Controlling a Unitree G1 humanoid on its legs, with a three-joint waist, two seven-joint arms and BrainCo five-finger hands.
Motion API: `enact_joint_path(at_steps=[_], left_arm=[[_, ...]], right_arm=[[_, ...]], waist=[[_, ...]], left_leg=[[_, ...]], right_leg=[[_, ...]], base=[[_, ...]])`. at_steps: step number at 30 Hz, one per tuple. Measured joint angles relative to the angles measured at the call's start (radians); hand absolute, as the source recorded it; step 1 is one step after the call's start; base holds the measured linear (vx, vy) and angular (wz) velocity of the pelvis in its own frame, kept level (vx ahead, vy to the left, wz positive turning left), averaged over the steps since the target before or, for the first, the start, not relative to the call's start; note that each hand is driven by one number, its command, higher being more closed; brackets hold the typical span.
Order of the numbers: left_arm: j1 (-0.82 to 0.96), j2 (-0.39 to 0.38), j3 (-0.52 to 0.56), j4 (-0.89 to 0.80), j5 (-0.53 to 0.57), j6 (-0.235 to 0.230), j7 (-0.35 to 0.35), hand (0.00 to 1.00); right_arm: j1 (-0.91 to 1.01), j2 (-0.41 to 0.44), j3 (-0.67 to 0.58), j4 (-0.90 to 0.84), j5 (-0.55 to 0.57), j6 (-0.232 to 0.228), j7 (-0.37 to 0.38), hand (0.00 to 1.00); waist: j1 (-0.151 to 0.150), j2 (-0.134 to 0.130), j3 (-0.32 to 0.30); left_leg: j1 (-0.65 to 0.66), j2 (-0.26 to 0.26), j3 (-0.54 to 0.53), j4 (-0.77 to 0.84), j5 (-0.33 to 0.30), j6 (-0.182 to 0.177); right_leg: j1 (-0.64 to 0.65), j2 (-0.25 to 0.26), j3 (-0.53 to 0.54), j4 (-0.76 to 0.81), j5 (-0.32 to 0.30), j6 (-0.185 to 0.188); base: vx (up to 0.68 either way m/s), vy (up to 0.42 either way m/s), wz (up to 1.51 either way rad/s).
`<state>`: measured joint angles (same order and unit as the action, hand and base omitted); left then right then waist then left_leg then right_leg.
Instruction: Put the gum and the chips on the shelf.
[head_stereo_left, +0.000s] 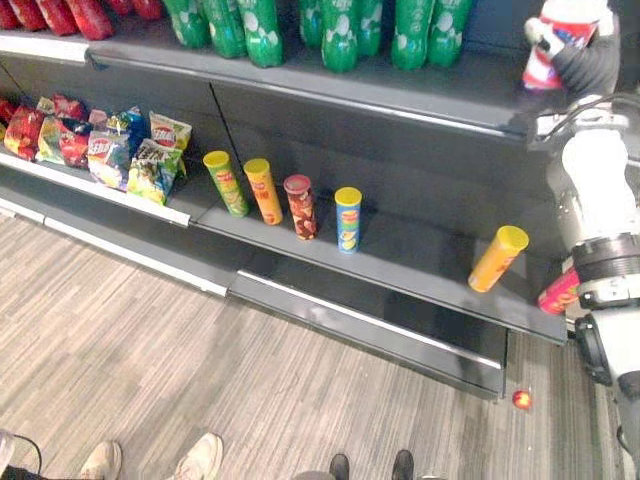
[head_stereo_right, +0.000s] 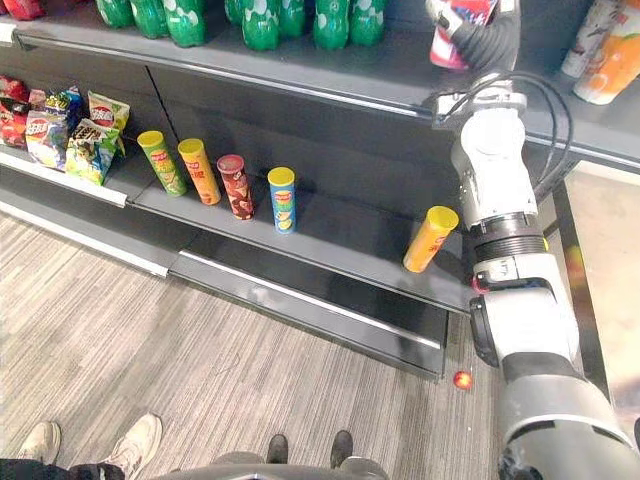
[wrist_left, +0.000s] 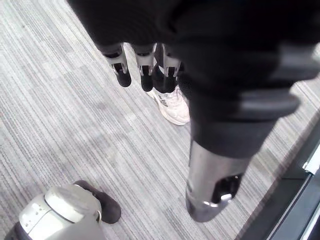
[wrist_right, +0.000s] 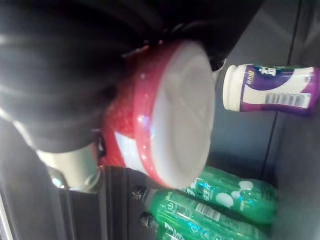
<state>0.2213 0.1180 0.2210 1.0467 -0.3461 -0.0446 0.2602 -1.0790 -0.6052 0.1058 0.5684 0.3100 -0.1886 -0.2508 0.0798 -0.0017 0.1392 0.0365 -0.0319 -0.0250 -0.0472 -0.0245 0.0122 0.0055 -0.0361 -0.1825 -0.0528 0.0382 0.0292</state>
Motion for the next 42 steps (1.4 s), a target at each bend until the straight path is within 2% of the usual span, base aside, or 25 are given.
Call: enact_joint_path(at_steps=[5,12,15,19,24,29,30,42], left_arm=[[-0.005,-0.001,-0.023,-0.031,-0.005,-0.001,-0.002,0.0],[-0.01,-0.001,-0.032,-0.031,-0.006,-0.005,-0.003,0.0],[-0.025,-0.001,-0.048,-0.031,-0.015,-0.023,-0.005,0.0],[-0.03,-0.002,-0.057,-0.03,-0.044,-0.034,-0.007,0.0],[-0.034,-0.002,-0.058,-0.03,-0.044,-0.035,-0.008,0.0],[-0.045,-0.002,-0.062,-0.029,-0.044,-0.04,-0.01,0.0],[-0.046,-0.002,-0.063,-0.029,-0.044,-0.04,-0.011,0.0],[-0.059,-0.003,-0.078,-0.021,-0.044,-0.04,-0.019,0.0]], right_arm=[[-0.009,0.0,0.0,0.014,-0.037,-0.034,-0.055,1.0],[-0.031,0.001,0.002,0.043,-0.067,-0.038,-0.118,1.0],[-0.061,0.001,0.002,0.07,-0.075,-0.05,-0.139,1.0],[-0.078,0.001,0.002,0.074,-0.077,-0.074,-0.149,1.0],[-0.08,0.002,0.002,0.067,-0.087,-0.11,-0.159,1.0],[-0.08,0.002,0.002,0.067,-0.106,-0.123,-0.158,1.0],[-0.08,0.002,0.002,0.066,-0.107,-0.123,-0.158,0.0],[-0.076,0.002,0.007,0.056,-0.113,-0.145,-0.142,0.0]], waist=[[0.01,0.008,0.024],[0.01,0.026,0.064],[0.01,0.039,0.092],[0.01,0.048,0.105],[0.01,0.047,0.119],[0.009,0.048,0.125],[0.009,0.048,0.126],[0.009,0.051,0.132]], left_leg=[[-0.017,0.0,-0.015,0.017,-0.002,-0.003],[-0.045,0.0,-0.018,0.035,-0.003,-0.004],[-0.054,0.002,-0.022,0.049,-0.005,-0.007],[-0.057,0.004,-0.022,0.051,-0.006,-0.008],[-0.073,0.005,-0.025,0.059,-0.006,-0.008],[-0.08,0.005,-0.021,0.068,-0.007,-0.009],[-0.081,0.005,-0.021,0.068,-0.007,-0.009],[-0.078,0.006,-0.015,0.068,-0.008,-0.01]], right_leg=[[-0.003,0.0,-0.013,0.0,0.0,0.0],[-0.019,0.0,-0.022,-0.001,0.004,-0.006],[-0.02,0.001,-0.03,-0.001,0.005,-0.008],[-0.021,0.003,-0.03,-0.001,0.006,-0.009],[-0.035,0.003,-0.031,0.004,0.006,-0.009],[-0.039,0.003,-0.031,0.006,0.006,-0.009],[-0.039,0.003,-0.031,0.006,0.006,-0.009],[-0.04,0.003,-0.025,0.006,0.006,-0.009]], base=[[-0.01,-0.014,0.1],[0.0,-0.001,0.02],[-0.01,-0.004,0.05],[0.0,0.0,0.0],[0.0,0.0,0.0],[0.0,0.0,0.0],[0.0,0.0,0.0],[0.0,0.0,0.0]])
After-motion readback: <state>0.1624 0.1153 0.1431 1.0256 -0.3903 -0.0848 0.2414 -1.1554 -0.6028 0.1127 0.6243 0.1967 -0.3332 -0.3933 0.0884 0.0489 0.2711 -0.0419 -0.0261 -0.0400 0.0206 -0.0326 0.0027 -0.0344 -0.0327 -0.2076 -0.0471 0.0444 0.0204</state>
